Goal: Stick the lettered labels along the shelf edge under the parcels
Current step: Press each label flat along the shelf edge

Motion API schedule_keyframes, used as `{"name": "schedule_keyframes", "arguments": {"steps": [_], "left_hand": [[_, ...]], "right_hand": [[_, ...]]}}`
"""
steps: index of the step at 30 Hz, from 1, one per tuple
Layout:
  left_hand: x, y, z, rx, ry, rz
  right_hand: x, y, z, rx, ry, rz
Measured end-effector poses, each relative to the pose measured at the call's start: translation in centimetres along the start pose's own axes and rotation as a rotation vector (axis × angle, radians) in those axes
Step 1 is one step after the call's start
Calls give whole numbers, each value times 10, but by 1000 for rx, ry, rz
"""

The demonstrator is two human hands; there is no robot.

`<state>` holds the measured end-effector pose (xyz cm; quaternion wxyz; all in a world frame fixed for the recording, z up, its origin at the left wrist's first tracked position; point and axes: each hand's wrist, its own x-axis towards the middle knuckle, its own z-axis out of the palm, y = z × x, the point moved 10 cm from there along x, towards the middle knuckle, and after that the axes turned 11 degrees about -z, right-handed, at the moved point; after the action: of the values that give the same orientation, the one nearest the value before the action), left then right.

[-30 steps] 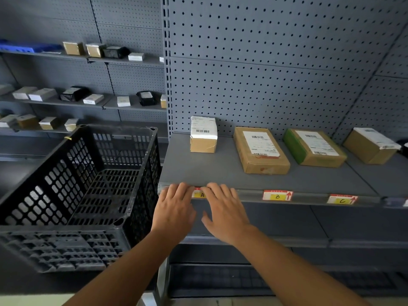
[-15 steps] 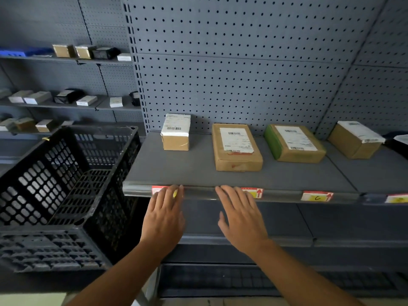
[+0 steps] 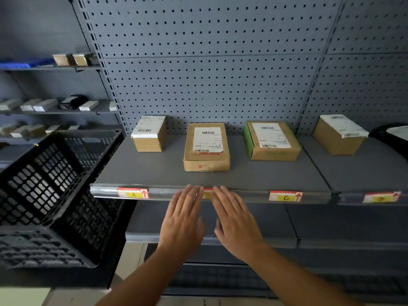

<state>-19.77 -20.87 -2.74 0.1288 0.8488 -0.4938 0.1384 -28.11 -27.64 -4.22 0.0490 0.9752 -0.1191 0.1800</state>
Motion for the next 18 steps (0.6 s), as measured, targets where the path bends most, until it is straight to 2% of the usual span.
{"name": "schedule_keyframes", "arguments": {"steps": [18], "left_hand": [[13, 5, 7, -17, -6, -5]], "right_hand": [[12, 6, -17, 110, 79, 133]]}}
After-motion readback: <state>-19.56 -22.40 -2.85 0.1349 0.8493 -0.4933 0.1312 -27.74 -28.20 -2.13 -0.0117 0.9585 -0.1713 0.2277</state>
